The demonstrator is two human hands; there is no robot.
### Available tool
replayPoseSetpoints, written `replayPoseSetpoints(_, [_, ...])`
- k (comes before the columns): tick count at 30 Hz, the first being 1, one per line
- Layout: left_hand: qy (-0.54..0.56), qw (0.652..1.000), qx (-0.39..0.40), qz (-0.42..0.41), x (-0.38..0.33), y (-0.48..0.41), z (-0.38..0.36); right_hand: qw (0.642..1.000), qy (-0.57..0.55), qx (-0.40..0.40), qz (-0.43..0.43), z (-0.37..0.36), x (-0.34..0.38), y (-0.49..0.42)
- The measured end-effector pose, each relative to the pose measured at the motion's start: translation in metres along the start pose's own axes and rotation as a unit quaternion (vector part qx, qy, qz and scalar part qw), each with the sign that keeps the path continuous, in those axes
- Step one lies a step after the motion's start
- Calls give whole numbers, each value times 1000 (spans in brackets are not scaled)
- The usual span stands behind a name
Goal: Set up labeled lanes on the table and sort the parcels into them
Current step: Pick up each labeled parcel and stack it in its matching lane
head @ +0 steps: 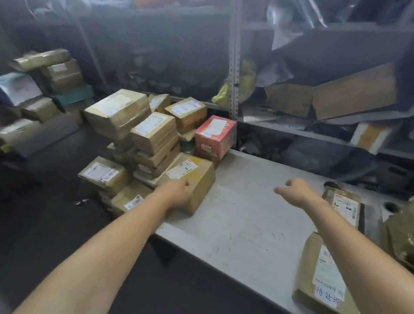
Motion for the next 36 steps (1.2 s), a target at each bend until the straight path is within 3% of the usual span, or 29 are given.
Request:
replayPoseSetpoints(9, [52, 997, -41, 35, 115, -41, 53, 998, 7, 39, 42, -67, 157, -37])
replayPoseSetpoints(15, [83, 997, 3, 8, 161, -125, 45, 998, 21, 59, 4, -135, 229, -77])
replayPoseSetpoints(24, [124, 990, 59, -25, 160, -196, 8, 996, -16, 68, -55, -201, 255, -125])
replayPoseSetpoints(31, [144, 987, 77, 7, 154, -235, -3, 993, -73, 48, -77, -220, 258, -164])
replayPoseSetpoints(36, [67, 993, 85, 35, 148, -248, -10, 987, -128, 30, -94, -224, 245, -182])
Point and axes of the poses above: each hand's wrist, its own y-axis away from the middle knuckle, its own z-axis out of the back of the hand, x = y × z, the point moved 1 cm from there along -y, towards the middle knuckle, and after that the axes turned 10 degrees about y, right-handed, at the moved point
